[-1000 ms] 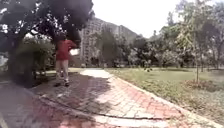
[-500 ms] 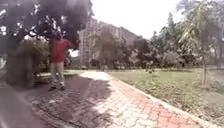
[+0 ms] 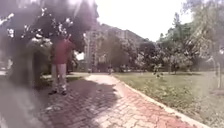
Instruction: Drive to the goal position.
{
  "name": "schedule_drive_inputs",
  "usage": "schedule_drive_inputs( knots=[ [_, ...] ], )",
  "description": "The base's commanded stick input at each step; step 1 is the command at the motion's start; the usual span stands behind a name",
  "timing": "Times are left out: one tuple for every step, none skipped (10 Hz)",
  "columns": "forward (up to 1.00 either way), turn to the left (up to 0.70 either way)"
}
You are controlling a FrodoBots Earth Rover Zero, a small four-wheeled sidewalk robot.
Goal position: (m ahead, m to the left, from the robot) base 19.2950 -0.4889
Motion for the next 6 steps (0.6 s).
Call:
schedule_drive_inputs(
  knots=[
    [0.70, 0.00],
    [0.70, 0.00],
    [0.70, 0.00],
    [0.70, 0.00],
    [0.70, 0.00],
    [0.70, 0.00]
  ],
)
